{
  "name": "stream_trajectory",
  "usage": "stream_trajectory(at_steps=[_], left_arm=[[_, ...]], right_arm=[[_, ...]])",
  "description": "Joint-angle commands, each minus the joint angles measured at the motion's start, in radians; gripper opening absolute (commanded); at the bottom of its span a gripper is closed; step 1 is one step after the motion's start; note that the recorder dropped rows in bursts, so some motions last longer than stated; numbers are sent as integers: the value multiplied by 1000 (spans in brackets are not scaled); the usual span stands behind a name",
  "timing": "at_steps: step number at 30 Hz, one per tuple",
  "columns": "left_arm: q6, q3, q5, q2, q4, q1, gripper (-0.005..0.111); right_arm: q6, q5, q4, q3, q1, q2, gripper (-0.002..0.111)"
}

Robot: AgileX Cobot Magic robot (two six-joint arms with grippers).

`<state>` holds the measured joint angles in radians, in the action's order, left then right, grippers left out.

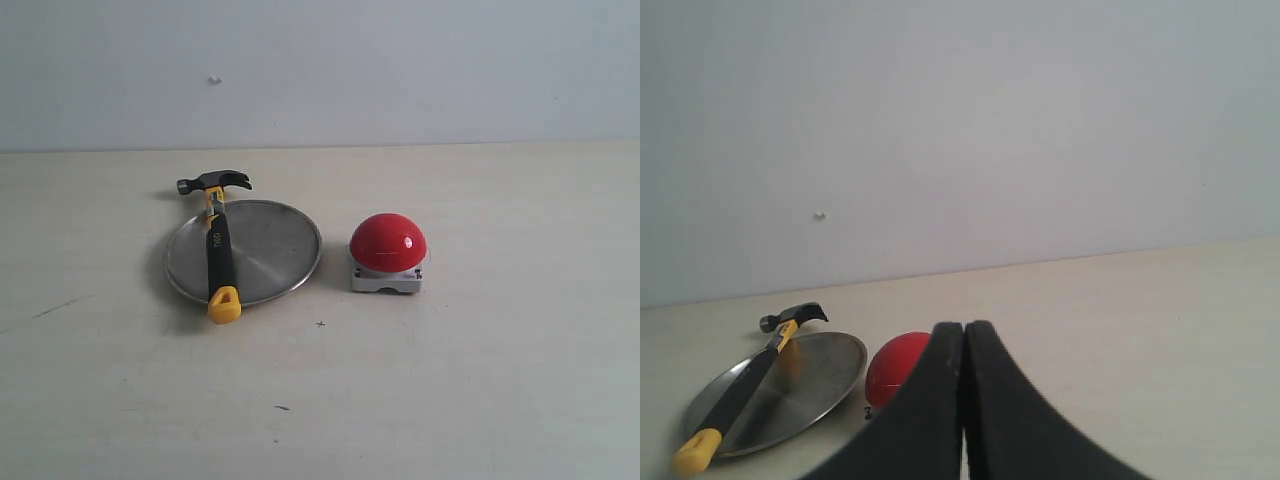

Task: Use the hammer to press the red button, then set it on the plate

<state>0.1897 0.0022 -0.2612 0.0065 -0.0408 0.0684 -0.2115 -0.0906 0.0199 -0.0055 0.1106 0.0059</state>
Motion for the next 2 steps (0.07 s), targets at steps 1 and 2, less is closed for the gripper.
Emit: stream_trajectory(at_steps=[1,2], left_arm=[[1,-2,10,-6,1,3,0],[1,-2,10,-6,1,3,0]], right_arm=[[1,1,1,5,-6,-6,0],[1,1,1,5,-6,-6,0]])
